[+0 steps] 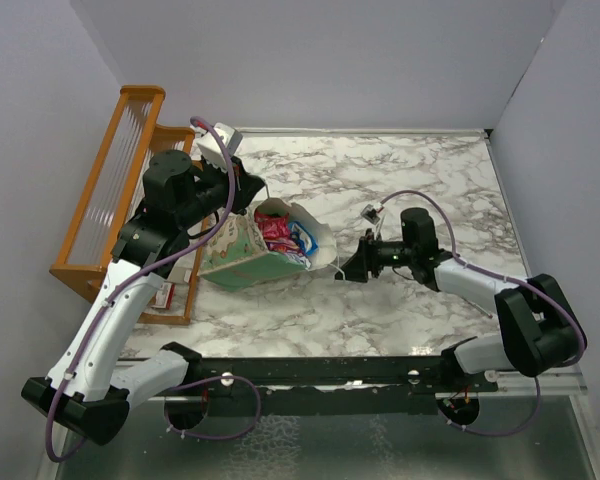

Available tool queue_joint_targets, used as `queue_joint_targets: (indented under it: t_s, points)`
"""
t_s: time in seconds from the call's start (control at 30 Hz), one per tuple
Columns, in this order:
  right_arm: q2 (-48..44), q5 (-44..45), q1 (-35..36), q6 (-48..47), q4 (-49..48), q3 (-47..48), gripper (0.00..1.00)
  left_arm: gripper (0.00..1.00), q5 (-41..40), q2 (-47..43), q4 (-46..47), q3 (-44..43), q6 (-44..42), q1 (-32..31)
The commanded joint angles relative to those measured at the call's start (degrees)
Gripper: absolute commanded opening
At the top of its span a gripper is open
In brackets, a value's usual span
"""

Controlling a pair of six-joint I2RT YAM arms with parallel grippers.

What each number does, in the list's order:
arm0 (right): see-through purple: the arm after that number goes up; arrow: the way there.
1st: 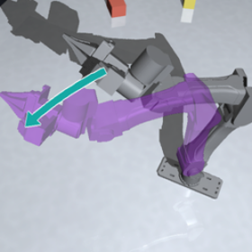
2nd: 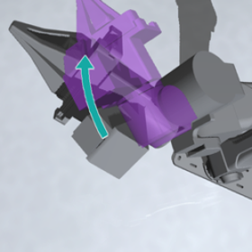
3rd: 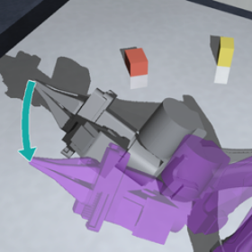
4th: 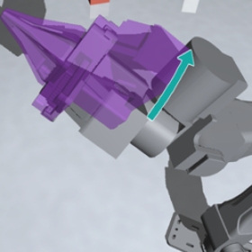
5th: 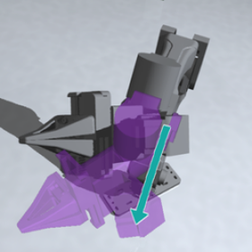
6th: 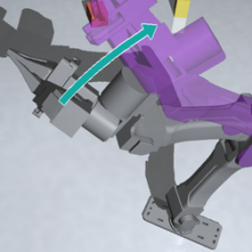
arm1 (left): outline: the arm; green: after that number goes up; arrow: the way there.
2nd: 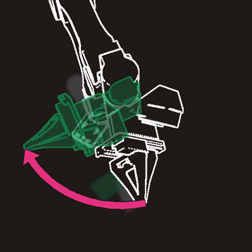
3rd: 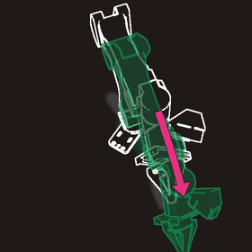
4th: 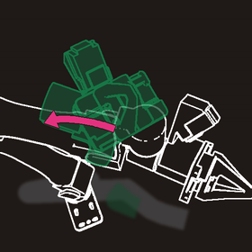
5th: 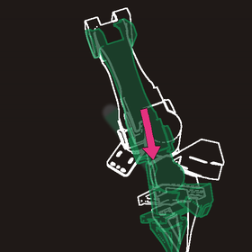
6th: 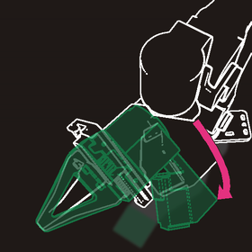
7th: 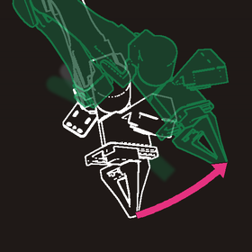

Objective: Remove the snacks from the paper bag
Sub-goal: Adjust the paper bag at the center of the board.

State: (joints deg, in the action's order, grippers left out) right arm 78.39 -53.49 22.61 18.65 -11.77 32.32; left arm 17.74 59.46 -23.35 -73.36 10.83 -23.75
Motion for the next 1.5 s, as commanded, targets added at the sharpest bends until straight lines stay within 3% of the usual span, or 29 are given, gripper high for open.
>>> queue_joint_targets:
  t_s: [0.0,0.1,0.27,0.37,0.6,0.7,0.83,0.97,1.17,1.27,1.4,1.47]
  points:
    - [3.09,-2.05,0.3,4.56,-9.84,0.51,0.53,0.0,1.9,-1.52,2.8,-3.09,1.01,-0.25]
    - [4.81,-2.17,0.37,6.37,-14.19,0.04,0.5,0.0,1.93,-1.52,2.66,-3.18,0.99,-0.25]
    - [8.49,-2.73,0.97,6.69,-15.86,0.6,0.3,0.0,1.95,-1.52,2.5,-3.28,0.87,-0.25]
    - [8.89,-2.22,1.44,6.41,-13.77,0.5,0.04,0.0,1.7,-1.5,2.43,-2.98,0.26,-0.27]
    - [0.27,6.14,6.35,2.73,0.86,-0.07,0.01,0.0,-1.05,1.37,4.83,-3.95,-4.02,-0.22]
    - [-3.21,8.41,10.15,5.37,1.74,-0.89,0.01,0.0,-0.78,2.68,9.03,-2.42,-6.1,-0.25]
    - [-6.85,11.56,12.09,8.26,1.08,-2.83,0.01,0.0,6.18,4.73,10.14,-2.13,-5.34,-0.25]
    - [-9.44,20.75,12.11,7.3,6.46,-3.79,0.03,0.0,17.03,1.47,15.73,4.35,-1.05,-0.33]
    - [-11.76,27.45,12.11,5.59,14.02,-2.64,0.15,0.0,20.06,-5.95,19.6,11.73,7.11,-0.33]
    - [-15.25,31.94,12.11,3.66,18.0,-0.7,0.24,0.0,19.33,-7.92,18.01,13.63,7.7,-0.33]
    - [-20.5,38.0,12.11,-0.84,22.12,2.43,0.44,0.0,17.71,-8.96,14.59,14.5,7.17,-0.34]
    - [-22.45,36.11,12.29,-4.38,22.07,3.86,0.53,0.0,17.2,-9.1,13.81,14.25,7.13,-0.33]
